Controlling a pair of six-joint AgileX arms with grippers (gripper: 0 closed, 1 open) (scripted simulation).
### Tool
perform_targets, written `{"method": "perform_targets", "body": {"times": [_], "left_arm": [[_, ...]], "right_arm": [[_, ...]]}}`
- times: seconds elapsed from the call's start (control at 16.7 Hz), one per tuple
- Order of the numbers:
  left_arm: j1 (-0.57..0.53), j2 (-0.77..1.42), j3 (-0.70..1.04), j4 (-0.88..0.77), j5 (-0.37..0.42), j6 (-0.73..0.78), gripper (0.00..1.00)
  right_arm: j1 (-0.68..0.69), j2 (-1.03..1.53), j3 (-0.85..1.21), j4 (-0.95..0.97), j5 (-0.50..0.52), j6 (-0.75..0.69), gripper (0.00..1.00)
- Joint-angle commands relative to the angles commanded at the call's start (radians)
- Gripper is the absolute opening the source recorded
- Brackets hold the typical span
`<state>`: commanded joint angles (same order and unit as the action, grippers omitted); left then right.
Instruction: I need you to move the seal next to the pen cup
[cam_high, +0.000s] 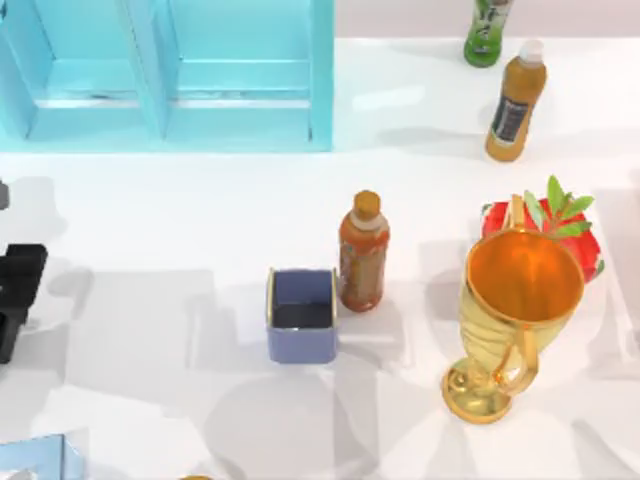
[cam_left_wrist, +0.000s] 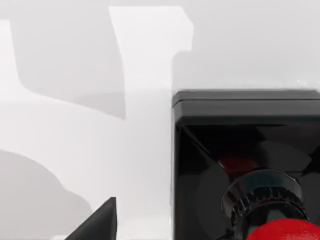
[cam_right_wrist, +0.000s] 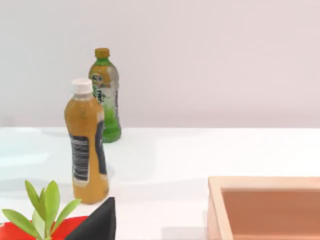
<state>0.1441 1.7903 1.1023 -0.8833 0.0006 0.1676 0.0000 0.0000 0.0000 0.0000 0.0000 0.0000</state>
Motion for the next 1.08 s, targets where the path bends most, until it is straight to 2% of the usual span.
{"method": "perform_targets", "body": {"times": [0.72,1.08], "left_arm": [[0.000,0.000,0.000,0.000,0.000,0.000,0.02],[0.000,0.000,0.000,0.000,0.000,0.000,0.00]], "right_arm": [[0.000,0.000,0.000,0.000,0.000,0.000,1.00],[0.000,0.000,0.000,0.000,0.000,0.000,1.00]]}}
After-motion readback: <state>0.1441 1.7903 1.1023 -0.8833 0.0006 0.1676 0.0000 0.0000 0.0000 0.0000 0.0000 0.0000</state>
